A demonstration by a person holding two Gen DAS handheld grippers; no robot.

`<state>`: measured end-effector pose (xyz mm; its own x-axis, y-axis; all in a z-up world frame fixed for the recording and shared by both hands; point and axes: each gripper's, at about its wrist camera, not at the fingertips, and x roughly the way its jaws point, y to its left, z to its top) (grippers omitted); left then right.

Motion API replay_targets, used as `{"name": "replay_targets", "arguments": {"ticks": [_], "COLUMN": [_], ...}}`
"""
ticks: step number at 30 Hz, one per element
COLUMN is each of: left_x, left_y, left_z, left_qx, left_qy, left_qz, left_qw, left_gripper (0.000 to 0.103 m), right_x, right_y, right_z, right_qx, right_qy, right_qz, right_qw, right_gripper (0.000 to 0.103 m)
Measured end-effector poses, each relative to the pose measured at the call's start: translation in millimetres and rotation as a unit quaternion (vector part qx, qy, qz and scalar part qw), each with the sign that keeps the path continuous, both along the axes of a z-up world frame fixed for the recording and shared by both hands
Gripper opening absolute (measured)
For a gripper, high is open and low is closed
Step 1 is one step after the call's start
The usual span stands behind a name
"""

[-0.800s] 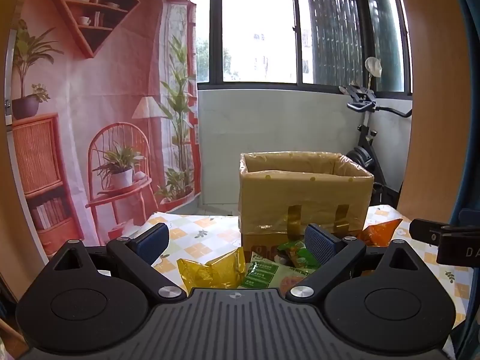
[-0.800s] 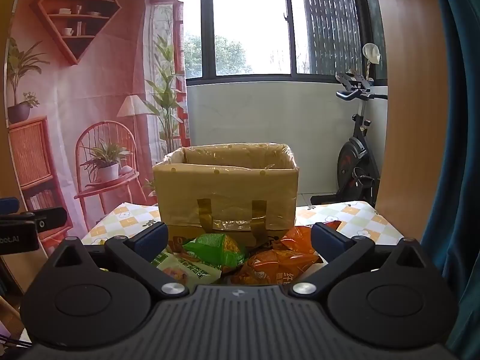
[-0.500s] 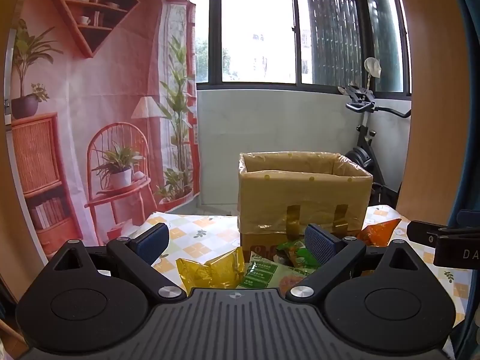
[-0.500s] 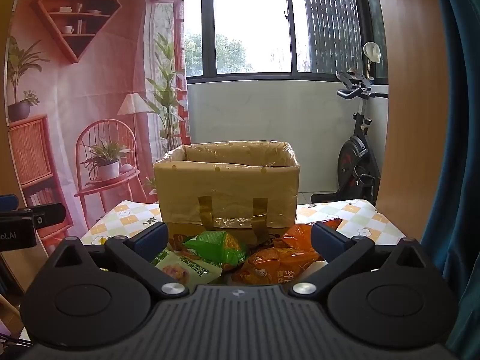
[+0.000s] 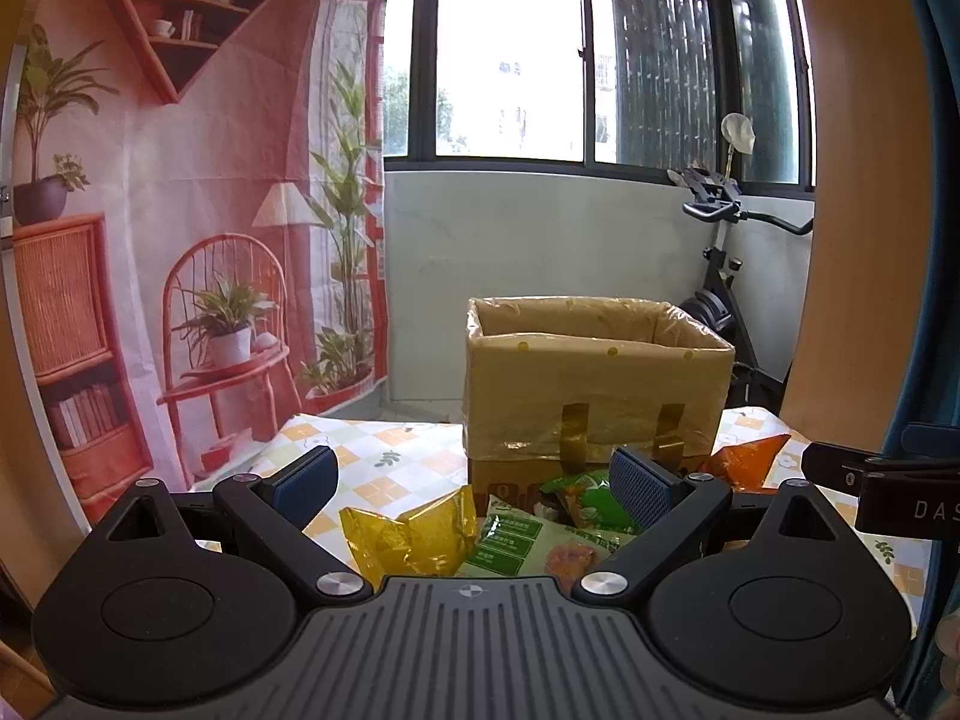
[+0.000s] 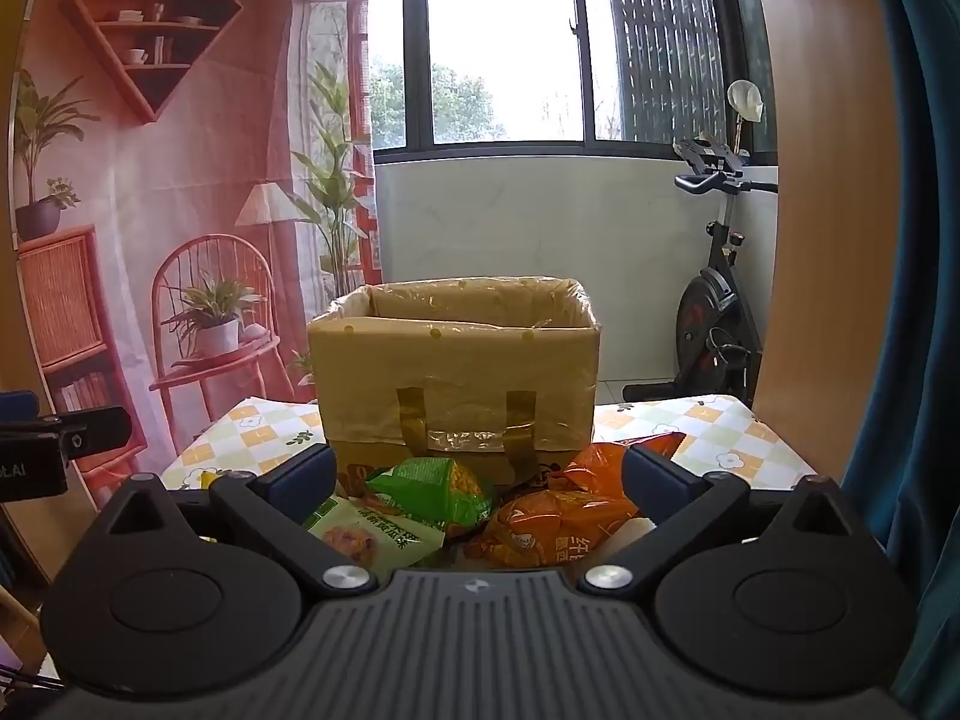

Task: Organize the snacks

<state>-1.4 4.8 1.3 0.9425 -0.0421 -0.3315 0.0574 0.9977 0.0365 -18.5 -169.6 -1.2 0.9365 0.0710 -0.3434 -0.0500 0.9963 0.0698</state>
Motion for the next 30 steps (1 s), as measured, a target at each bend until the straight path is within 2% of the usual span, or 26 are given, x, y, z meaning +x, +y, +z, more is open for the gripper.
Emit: {"name": "replay_targets", "arguments": {"ticks": [30], "left_x": [0.7], "left_y": [-2.0], "left_z": [-2.9], "left_qx": [-0.002], "left_qy": [0.002], "left_qz": [-0.001], "left_qw": [1.0000], "left_gripper": [0.098], "right_x": [-0.8], "right_y": [-1.8], "right_z": [3.9], "right_qx": [0.001], "right_qy": [0.003], "right_qz": [0.001], "right_qw": [1.000], "right_gripper": [0.103]}}
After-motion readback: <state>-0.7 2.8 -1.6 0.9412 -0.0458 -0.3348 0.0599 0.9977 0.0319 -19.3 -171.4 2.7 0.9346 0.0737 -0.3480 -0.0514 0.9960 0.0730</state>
